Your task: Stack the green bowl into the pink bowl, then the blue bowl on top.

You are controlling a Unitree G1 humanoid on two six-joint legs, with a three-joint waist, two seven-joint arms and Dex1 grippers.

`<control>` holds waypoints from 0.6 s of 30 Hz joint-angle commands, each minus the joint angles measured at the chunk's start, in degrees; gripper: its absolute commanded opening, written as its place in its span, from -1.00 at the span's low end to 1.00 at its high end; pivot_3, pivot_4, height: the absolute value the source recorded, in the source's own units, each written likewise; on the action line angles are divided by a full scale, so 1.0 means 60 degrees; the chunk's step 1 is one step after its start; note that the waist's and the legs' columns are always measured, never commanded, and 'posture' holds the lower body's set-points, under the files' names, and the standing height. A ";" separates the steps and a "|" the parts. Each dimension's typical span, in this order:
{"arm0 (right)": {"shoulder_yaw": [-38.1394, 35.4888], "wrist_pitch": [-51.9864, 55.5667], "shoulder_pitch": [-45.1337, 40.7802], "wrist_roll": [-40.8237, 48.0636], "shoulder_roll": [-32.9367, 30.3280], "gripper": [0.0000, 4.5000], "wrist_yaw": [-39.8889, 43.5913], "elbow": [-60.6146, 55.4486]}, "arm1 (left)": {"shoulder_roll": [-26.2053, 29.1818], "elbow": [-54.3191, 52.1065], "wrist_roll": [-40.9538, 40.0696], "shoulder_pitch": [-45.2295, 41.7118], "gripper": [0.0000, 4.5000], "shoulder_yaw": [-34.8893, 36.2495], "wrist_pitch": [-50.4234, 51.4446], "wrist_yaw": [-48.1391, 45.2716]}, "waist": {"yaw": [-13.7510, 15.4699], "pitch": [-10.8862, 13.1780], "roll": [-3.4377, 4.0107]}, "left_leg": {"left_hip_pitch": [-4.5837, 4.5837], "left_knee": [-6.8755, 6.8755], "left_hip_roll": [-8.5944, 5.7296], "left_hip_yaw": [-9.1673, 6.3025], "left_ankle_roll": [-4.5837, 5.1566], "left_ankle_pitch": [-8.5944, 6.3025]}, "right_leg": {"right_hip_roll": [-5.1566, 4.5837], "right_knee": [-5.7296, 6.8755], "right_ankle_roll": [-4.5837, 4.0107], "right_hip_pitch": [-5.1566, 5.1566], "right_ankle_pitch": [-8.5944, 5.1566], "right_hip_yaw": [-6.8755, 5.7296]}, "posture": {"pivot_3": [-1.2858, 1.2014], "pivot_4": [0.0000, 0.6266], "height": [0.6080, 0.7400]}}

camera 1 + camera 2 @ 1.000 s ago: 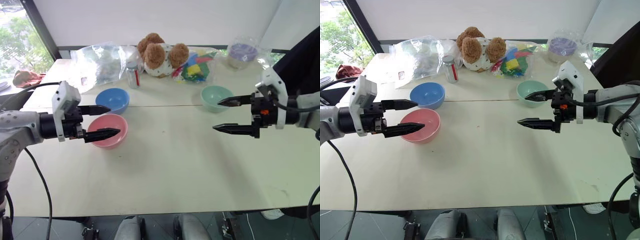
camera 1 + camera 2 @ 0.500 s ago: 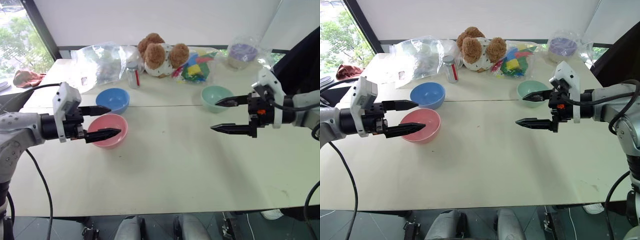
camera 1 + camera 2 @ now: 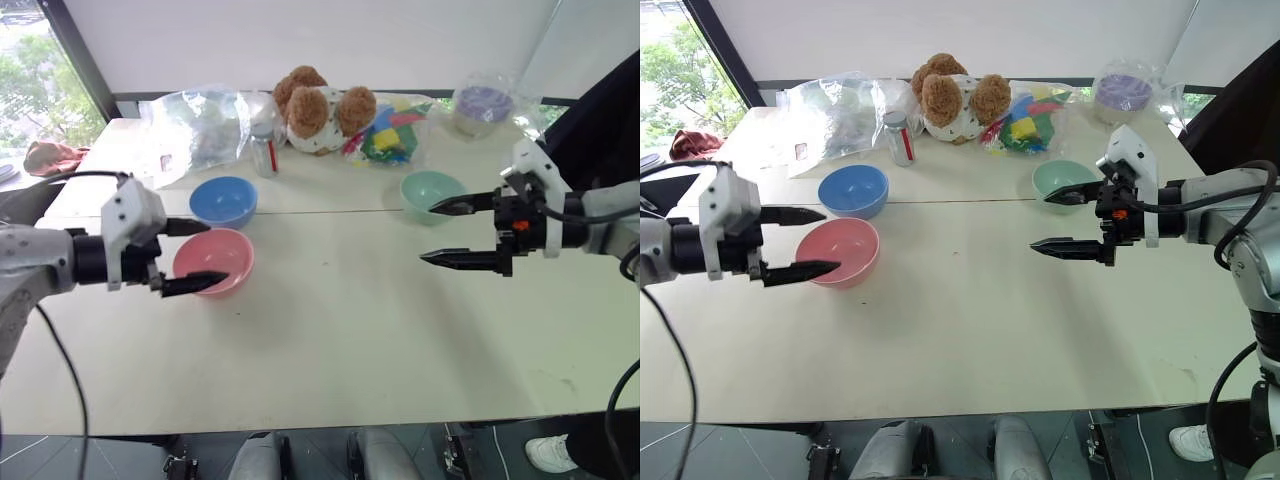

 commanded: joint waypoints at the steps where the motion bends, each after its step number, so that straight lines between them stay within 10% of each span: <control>1: -0.0080 -0.0114 -0.0118 0.0057 0.0121 1.00 -0.0014 -0.0364 | 0.0274 0.0516 0.1001 0.0210 1.00 -0.0261 -0.1061 -0.0316 | 0.0011 0.0000 0.0000 | 0.0000 0.0001 0.0000 0.0000 0.0000 0.0000 | 0.0000 0.0000 -0.0001 0.0001 0.0000 0.0000 | 0.03 -0.52 1.00; 12: -0.0232 -0.0093 0.0246 0.0060 0.0155 1.00 -0.0169 -0.0694 | -0.1501 0.2952 0.3182 -0.0933 1.00 -0.2696 -0.3095 -0.0383 | 0.0042 0.0000 0.0000 | -0.0009 0.0003 -0.0006 0.0003 0.0002 -0.0001 | -0.0006 0.0000 0.0001 -0.0002 0.0001 -0.0002 | 0.03 -0.52 1.00; 18: -0.0591 0.0022 0.0572 0.0149 -0.0040 1.00 -0.0266 -0.0885 | -0.1970 0.3247 0.3395 -0.1408 -0.07 -0.2861 -0.3402 -0.0490 | 0.0020 0.0000 0.0000 | -0.0011 0.0002 -0.0001 0.0003 0.0004 -0.0002 | -0.0001 0.0002 0.0003 -0.0006 0.0002 -0.0002 | 0.03 -0.52 1.00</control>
